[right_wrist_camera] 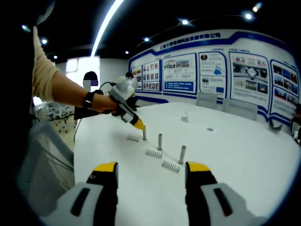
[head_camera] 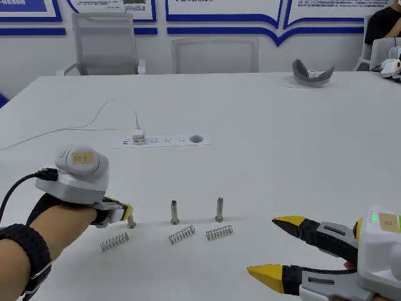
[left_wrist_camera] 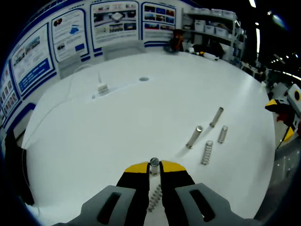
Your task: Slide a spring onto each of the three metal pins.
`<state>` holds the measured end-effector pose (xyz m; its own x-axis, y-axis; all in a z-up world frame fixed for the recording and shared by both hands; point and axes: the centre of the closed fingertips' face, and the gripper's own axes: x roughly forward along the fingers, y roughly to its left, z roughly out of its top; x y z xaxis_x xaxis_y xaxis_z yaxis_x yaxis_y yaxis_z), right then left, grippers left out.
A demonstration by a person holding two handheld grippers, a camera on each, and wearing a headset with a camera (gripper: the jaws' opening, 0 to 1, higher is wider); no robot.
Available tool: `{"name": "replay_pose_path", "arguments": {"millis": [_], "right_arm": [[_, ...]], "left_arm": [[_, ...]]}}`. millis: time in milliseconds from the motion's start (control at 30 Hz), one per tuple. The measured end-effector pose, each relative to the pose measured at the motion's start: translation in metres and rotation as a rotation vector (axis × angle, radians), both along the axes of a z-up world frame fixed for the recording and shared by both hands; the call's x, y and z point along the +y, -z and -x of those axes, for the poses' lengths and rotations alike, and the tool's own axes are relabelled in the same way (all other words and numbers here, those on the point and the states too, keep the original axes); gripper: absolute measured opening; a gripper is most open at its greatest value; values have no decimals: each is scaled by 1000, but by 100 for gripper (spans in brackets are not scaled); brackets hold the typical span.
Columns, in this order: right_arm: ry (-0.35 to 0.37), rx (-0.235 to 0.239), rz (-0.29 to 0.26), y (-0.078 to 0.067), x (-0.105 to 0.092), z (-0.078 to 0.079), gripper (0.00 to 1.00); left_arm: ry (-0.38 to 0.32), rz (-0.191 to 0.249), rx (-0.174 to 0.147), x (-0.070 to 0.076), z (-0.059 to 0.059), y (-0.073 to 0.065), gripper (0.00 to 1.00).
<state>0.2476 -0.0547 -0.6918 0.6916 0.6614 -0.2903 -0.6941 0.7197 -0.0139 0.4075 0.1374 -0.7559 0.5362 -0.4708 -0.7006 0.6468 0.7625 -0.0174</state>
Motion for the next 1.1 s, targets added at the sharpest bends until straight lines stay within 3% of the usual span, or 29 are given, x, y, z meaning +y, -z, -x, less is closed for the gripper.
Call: {"name": "replay_pose_path", "arguments": {"millis": [267, 533, 800, 933, 1100], "right_arm": [[-2, 3, 3, 1, 1, 0, 59], [-1, 1, 2, 0, 1, 0, 59], [0, -1, 4, 0, 1, 0, 59], [0, -1, 4, 0, 1, 0, 59], [-3, -1, 6, 0, 2, 0, 59]], "left_arm": [[22, -2, -27, -3, 0, -5, 8], [36, 8, -47, -6, 3, -11, 17], [55, 11, -75, 1, 10, -21, 21], [71, 2, -76, 6, 17, -19, 22], [98, -34, -62, 14, 24, -7, 24]]}}
